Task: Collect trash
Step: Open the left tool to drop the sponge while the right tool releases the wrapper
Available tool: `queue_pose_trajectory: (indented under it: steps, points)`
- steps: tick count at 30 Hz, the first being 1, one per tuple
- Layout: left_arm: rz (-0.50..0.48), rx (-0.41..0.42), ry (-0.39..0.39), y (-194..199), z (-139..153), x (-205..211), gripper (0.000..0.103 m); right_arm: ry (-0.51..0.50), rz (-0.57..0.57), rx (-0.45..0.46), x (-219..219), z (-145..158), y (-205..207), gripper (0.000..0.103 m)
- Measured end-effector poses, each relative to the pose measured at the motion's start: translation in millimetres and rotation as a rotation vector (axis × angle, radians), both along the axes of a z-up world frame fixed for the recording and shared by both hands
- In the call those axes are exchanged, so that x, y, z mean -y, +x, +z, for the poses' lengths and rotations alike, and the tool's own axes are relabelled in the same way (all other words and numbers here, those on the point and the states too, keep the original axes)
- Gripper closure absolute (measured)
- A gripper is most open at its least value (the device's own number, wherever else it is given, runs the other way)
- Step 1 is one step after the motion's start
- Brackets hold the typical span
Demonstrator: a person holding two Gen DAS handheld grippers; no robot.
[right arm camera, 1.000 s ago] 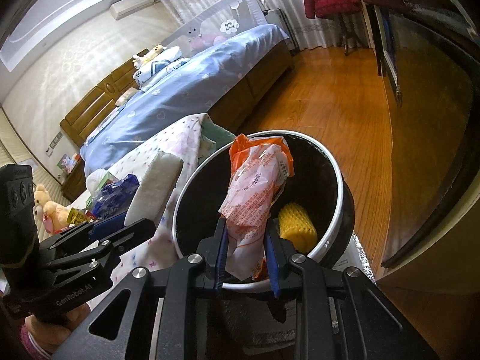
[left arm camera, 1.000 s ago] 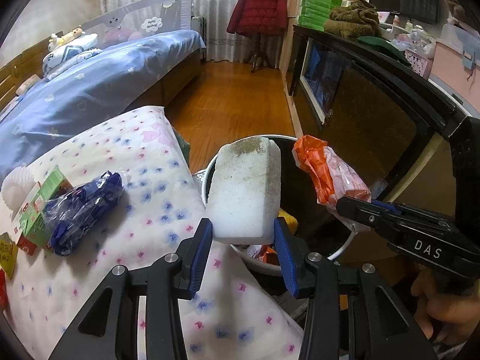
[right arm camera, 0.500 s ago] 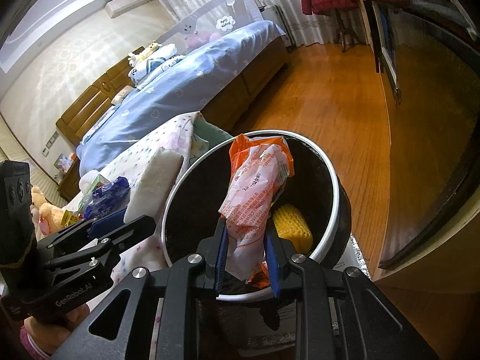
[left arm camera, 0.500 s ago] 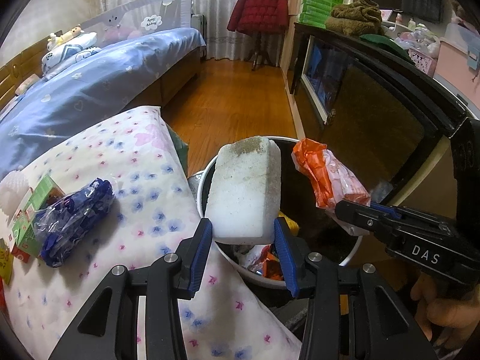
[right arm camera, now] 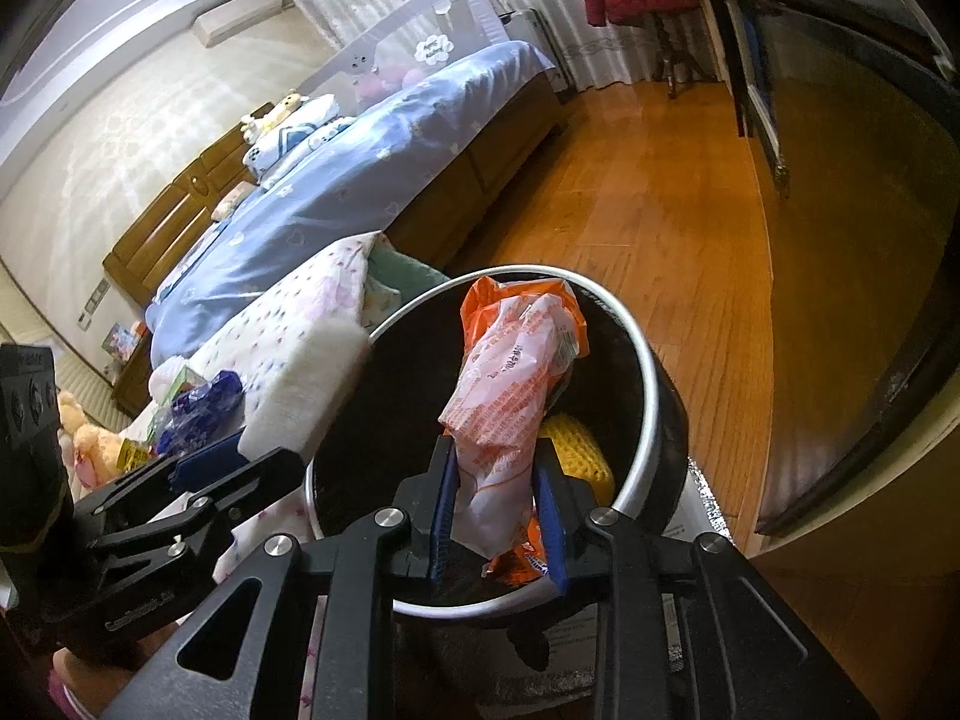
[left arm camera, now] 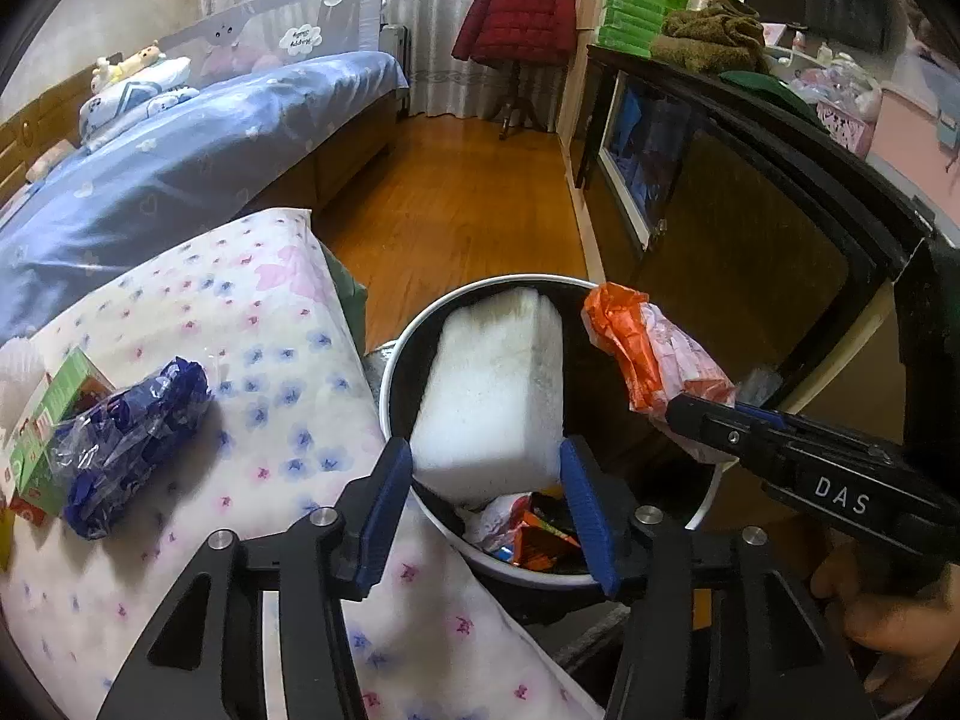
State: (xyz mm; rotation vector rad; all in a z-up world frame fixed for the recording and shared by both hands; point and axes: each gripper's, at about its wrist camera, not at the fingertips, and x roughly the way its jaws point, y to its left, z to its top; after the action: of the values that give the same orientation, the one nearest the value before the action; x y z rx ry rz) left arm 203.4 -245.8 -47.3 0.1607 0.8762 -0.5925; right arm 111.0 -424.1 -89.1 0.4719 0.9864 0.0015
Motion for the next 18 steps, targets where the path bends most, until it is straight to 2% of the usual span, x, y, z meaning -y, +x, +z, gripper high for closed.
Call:
queue_pose_trajectory:
  steps: [3,4,9,11,13,18]
  points:
    - [0.008,-0.002,-0.013,0,2,-5,0.045,0.011,-0.020,0.004,4,1,-2,0.069]
    - [0.012,-0.001,-0.017,-1,3,-7,0.045,0.013,-0.023,0.008,5,2,-3,0.064]
    - [0.043,0.001,-0.034,-14,5,-23,0.045,0.013,-0.027,0.032,0,10,-8,0.054]
    - [0.063,0.003,-0.041,-20,5,-34,0.045,0.015,-0.018,0.042,-6,13,-10,0.036]
    - [0.076,0.008,-0.045,-27,6,-44,0.044,0.014,-0.007,0.050,-12,16,-11,0.028]
    - [0.131,0.024,-0.059,-47,9,-77,0.043,0.022,0.026,0.065,-36,22,-13,0.026]
